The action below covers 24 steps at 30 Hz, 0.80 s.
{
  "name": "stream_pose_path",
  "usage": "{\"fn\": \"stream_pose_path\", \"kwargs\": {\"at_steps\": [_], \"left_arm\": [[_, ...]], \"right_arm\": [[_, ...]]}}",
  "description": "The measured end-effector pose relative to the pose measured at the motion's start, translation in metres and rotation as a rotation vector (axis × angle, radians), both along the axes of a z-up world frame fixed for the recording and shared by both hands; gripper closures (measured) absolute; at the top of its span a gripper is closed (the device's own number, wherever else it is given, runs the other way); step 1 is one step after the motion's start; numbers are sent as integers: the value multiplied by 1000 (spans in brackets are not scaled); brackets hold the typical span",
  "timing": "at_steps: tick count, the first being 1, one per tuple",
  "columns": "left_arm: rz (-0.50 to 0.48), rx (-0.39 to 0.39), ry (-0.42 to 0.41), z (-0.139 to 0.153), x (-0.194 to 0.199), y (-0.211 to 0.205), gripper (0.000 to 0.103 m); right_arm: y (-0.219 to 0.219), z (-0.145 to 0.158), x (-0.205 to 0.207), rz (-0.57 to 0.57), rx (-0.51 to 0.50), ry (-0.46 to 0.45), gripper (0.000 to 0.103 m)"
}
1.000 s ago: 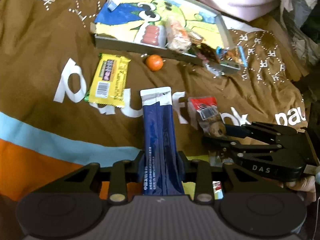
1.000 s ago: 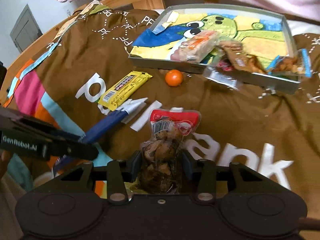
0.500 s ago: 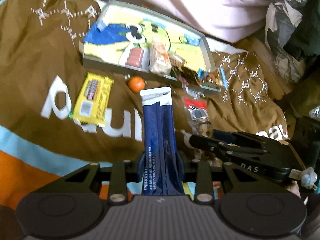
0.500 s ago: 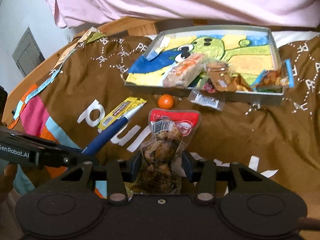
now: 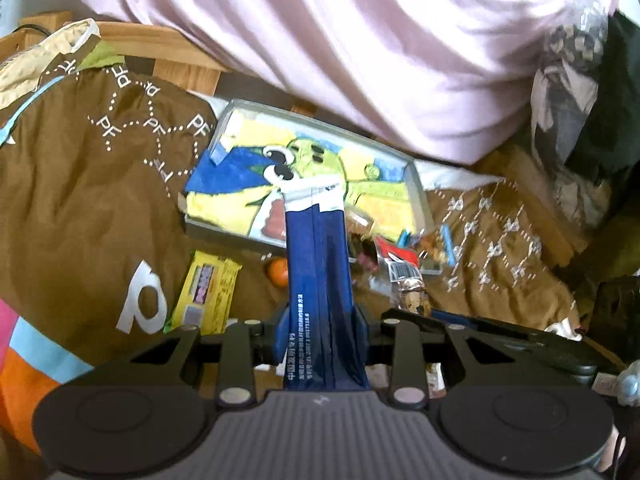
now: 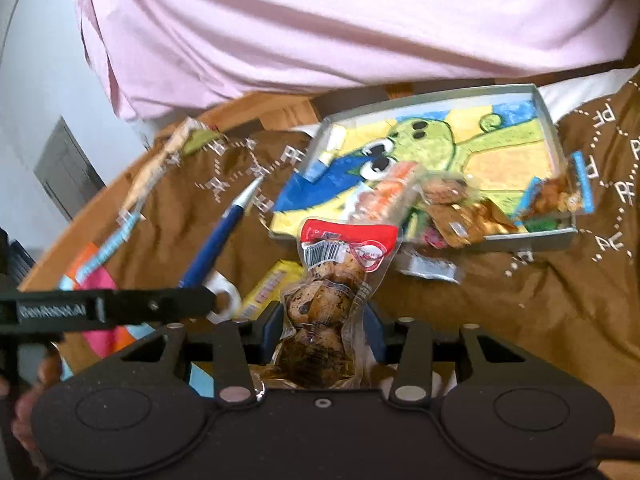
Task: Organize snacks
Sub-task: 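Carry the blue bar with the left tool over the tray while the right tool carries the nut pack there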
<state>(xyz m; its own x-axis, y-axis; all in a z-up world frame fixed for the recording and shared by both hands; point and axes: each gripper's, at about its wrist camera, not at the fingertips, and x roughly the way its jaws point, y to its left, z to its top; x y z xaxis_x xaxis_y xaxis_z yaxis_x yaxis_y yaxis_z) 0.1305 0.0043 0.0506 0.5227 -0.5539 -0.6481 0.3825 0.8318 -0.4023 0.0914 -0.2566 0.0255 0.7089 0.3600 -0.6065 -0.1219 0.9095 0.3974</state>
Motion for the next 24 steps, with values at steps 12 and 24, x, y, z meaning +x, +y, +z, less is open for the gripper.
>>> {"fn": "stream_pose_path", "kwargs": {"at_steps": [12, 24], "left_arm": [[37, -198, 32, 7, 63, -4, 67], [71, -250, 26, -47, 159, -47, 66]], "right_arm": [[-13, 24, 40, -24, -91, -86, 57], [-76, -28, 127, -220, 40, -61, 57]]}}
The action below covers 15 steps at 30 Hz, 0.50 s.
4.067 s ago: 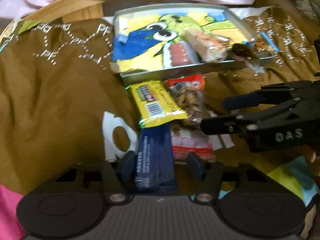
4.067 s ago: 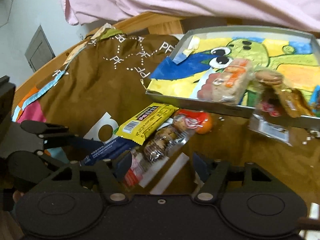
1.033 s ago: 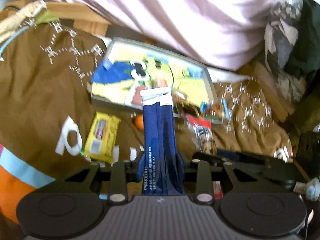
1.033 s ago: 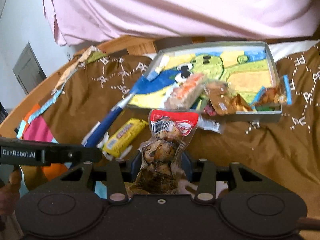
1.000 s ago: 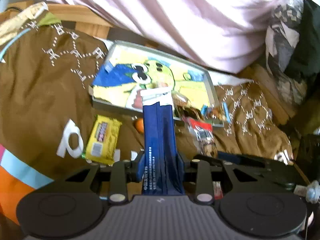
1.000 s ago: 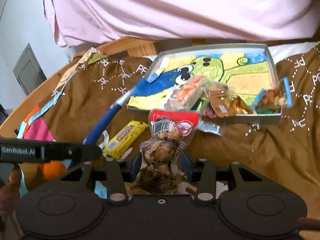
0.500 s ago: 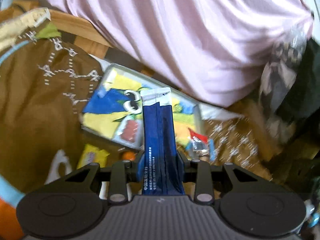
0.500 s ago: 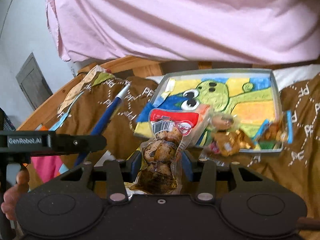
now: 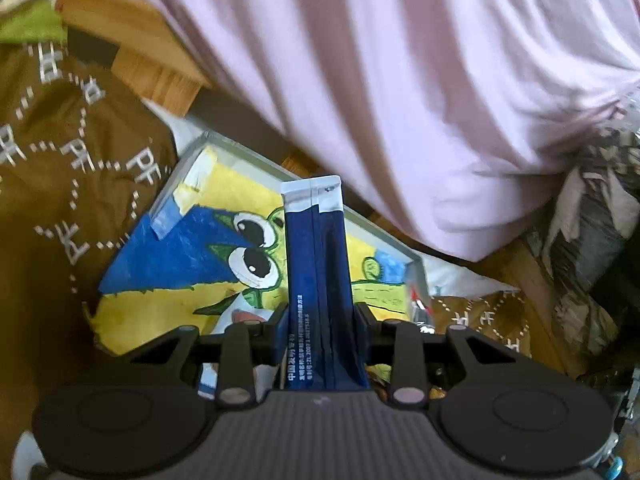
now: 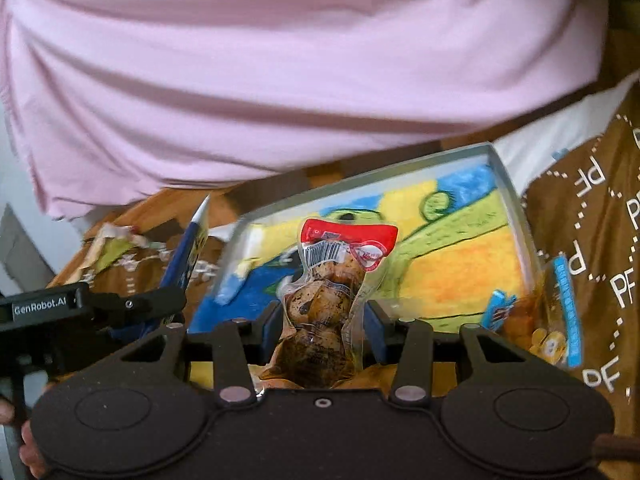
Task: Organize snacks
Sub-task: 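Carry the blue bar with the left tool over the tray while the right tool carries the nut pack there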
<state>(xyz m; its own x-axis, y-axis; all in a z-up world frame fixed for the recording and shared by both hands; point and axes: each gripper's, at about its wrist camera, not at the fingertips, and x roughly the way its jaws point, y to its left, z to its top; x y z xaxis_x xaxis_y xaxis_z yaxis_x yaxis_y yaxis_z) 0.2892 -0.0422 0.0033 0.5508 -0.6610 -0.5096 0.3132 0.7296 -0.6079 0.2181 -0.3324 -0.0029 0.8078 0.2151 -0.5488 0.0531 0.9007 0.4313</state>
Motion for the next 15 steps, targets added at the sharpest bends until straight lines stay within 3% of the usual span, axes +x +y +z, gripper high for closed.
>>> {"fn": "stream_pose_path", "kwargs": {"at_steps": [7, 15], "left_arm": [[83, 15, 46, -28, 28, 3, 65], [62, 82, 54, -49, 39, 2, 65]], "right_arm": [[-4, -16, 40, -7, -19, 31, 56], [11, -31, 59, 13, -92, 67, 53]]}}
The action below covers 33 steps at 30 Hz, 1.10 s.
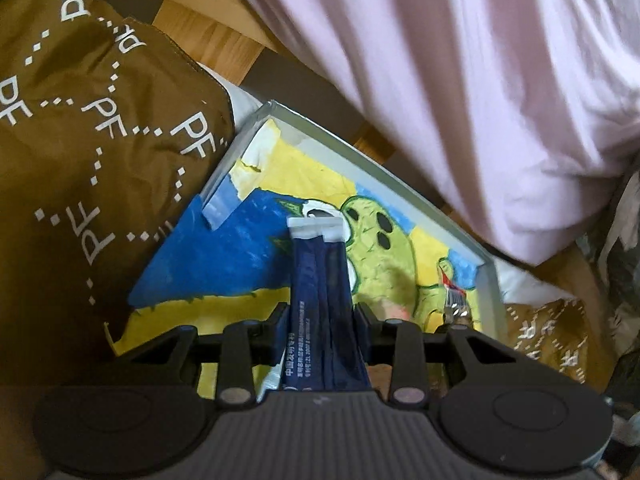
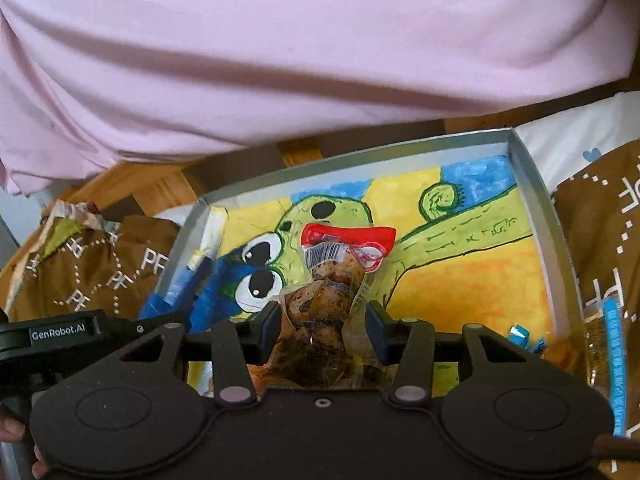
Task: Organize snacks
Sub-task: 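Carry the blue bar with the left tool over the tray while the right tool carries the nut pack there, then lower both snacks into the tray, open both tools and lift back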
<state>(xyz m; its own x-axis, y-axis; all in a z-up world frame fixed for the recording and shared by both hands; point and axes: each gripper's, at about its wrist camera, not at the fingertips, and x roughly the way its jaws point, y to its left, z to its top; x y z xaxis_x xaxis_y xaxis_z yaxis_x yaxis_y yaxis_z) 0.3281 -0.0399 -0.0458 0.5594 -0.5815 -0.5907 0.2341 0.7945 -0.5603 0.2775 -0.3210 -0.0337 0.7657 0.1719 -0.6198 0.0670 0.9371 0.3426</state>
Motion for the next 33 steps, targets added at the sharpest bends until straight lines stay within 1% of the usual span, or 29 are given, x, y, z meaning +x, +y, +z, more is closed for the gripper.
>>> {"fn": "stream_pose_path", "kwargs": {"at_steps": [3, 5, 7, 8, 9, 10, 11, 12, 13, 14, 15, 16, 18, 20, 22, 25, 27, 30, 33], "left_arm": [[-7, 47, -20, -1, -2, -8, 64], [-12, 89, -33, -1, -6, -15, 62], [-15, 124, -48, -1, -8, -20, 60], [-15, 134, -52, -1, -9, -22, 54], [-11, 140, -55, 0, -10, -23, 50], [-3, 141, -58, 1, -11, -22, 43], [6, 138, -61, 3, -12, -21, 39], [14, 134, -66, 5, -13, -20, 38], [21, 132, -72, 8, -15, -19, 32], [32, 130, -81, 12, -17, -18, 24], [46, 131, -94, 17, -20, -15, 21], [62, 137, -107, 22, -23, -13, 15], [87, 166, -134, 34, -30, -10, 11], [112, 207, -173, 49, -40, -8, 3], [138, 235, -220, 62, -52, -5, 1], [163, 274, -284, 81, -70, -2, 1], [191, 291, -322, 91, -85, 2, 0], [214, 277, -347, 101, -105, 9, 0], [246, 262, -348, 105, -122, 16, 0]], "right_arm": [[2, -4, 3, -3, -20, 10, 52], [3, -6, 3, -3, -26, 12, 47], [5, -5, 2, 2, -42, 4, 47], [6, -4, 2, 8, -45, 0, 42], [7, -3, 1, 10, -47, -8, 39], [8, -2, -1, 9, -52, -16, 34], [8, 0, -2, 9, -58, -23, 31], [9, 1, -4, 10, -65, -30, 29], [10, 3, -6, 8, -73, -41, 27], [11, 5, -9, 5, -82, -51, 23], [11, 7, -13, 1, -93, -65, 21], [12, 10, -17, -4, -103, -79, 19], [12, 16, -26, -16, -123, -107, 13], [12, 23, -37, -30, -135, -136, 8], [12, 30, -47, -40, -143, -162, 6], [13, 42, -64, -41, -156, -211, 1], [17, 49, -76, -33, -176, -245, 1], [22, 57, -97, -36, -203, -288, 1], [29, 64, -119, -61, -215, -326, 1]]}}
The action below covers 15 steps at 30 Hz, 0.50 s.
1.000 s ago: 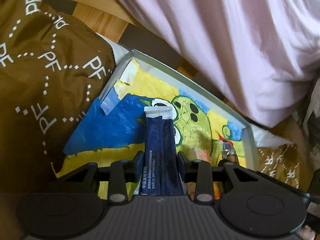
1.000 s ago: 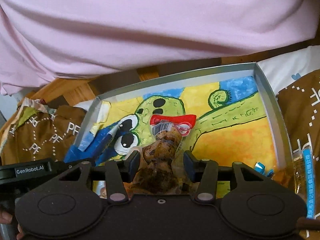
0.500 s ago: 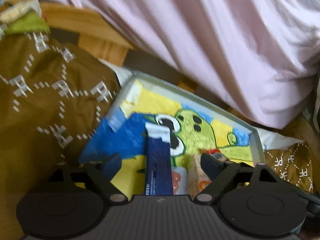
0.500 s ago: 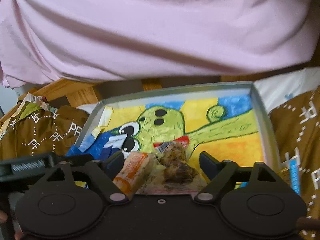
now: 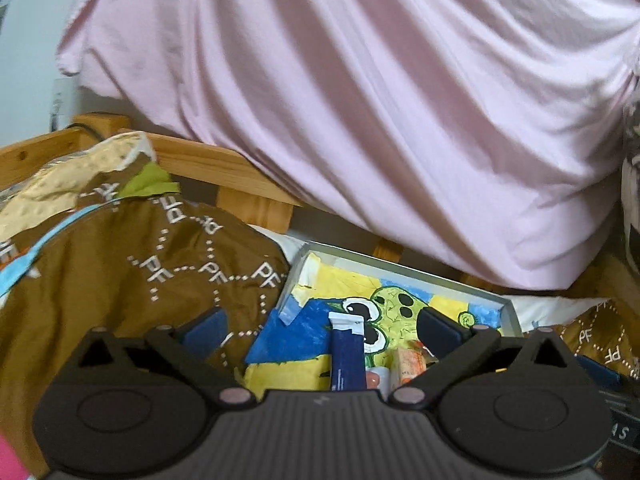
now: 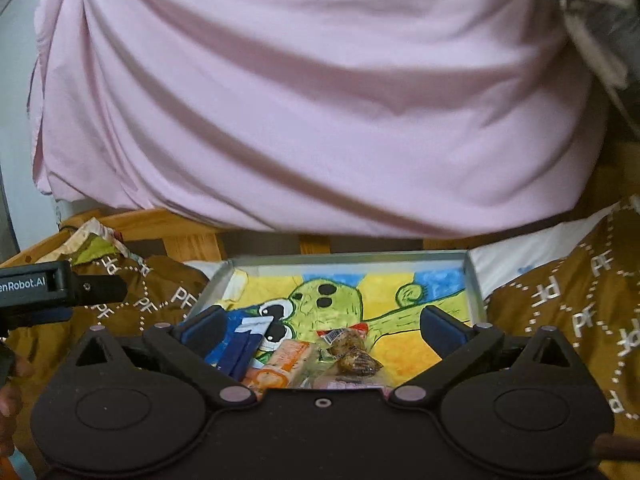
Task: Organize snacks
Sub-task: 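Lower both snacks into the tray, open both tools and lift back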
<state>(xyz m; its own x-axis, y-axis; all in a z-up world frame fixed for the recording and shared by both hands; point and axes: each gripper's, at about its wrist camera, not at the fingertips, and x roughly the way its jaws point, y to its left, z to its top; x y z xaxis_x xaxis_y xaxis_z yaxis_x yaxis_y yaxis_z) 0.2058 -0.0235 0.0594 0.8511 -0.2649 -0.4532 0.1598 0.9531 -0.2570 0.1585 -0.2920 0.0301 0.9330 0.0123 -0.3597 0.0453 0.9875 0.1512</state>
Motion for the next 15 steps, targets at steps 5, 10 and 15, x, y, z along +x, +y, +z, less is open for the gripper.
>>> {"fn": "stream_pose_path", "kwargs": {"at_steps": [5, 10, 15], "left_arm": [[34, -4, -25, 6, -28, 11, 0], [57, -12, -34, 7, -56, 19, 0], [58, 11, -42, 7, -81, 23, 0]], "right_arm": [[11, 7, -31, 13, 4, -39, 1], [20, 11, -60, 14, -20, -60, 1], [24, 9, -85, 11, -40, -59, 1]]}}
